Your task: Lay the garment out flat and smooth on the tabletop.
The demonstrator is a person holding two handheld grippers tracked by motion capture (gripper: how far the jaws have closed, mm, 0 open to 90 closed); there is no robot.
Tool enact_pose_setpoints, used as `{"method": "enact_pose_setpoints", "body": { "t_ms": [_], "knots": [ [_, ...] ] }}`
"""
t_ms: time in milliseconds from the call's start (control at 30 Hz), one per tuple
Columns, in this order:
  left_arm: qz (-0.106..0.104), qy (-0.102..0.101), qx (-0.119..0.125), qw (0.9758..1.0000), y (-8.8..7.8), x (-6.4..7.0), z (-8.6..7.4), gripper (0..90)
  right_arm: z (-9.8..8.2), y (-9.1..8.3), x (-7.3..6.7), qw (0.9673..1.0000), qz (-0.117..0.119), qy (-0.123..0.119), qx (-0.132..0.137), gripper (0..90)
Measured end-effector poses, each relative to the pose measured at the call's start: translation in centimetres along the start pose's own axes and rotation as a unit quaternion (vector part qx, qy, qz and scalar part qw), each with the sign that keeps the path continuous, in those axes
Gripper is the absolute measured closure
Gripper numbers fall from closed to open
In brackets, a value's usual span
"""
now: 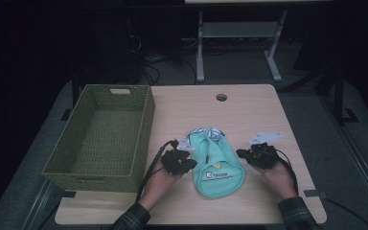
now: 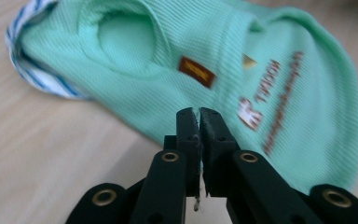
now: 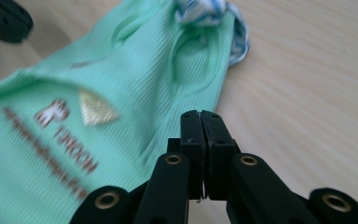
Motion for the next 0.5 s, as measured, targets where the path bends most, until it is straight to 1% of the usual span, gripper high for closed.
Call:
{"method": "enact_pose_setpoints", "body": {
  "t_ms": [100,133,233,300,333,367,467,500],
  "knots": [
    [0.005,0.000,-0.010,0.9999,1.1,-0.6,0.1,86.9,1.2,1.0,0.8,0.9999,0.005,0.011,0.004,87.6],
    [0.005,-0.002,-0.014,0.9999,1.4,-0.7,0.0,87.1,1.6,1.3,1.1,0.9998,0.009,0.015,0.007,87.2],
    [0.004,0.002,-0.029,0.9996,2.1,-0.8,-0.5,87.8,2.9,2.0,2.1,0.9993,0.017,0.031,0.014,84.3],
    [-0.001,-0.001,-0.033,0.9995,2.3,-0.8,-0.9,88.0,3.7,2.6,2.7,0.9989,0.022,0.035,0.021,82.2],
    [-0.002,-0.002,-0.030,0.9995,2.3,-0.8,-0.9,88.4,4.0,2.8,2.9,0.9986,0.025,0.041,0.021,80.6],
    [-0.002,-0.001,-0.031,0.9995,2.3,-0.8,-0.9,88.5,4.3,3.2,3.1,0.9987,0.026,0.039,0.020,80.2],
    [0.001,0.009,-0.033,0.9994,2.3,-0.8,-0.9,89.2,5.2,4.2,3.6,0.9987,0.025,0.042,0.017,77.0],
    [0.001,0.013,-0.036,0.9993,2.2,-0.8,-1.0,89.3,5.5,4.5,3.8,0.9985,0.026,0.041,0.024,76.4]
  ]
}}
Point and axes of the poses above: each handheld gripper's, and its own axes: y roughly forward along the jaws, z roughly out of its top, x roughly to its right, the point moved 8 cm from there along y, roughly forward along the jaws, and after that the axes turned 5 degrees about y, right-handed, at the moved point
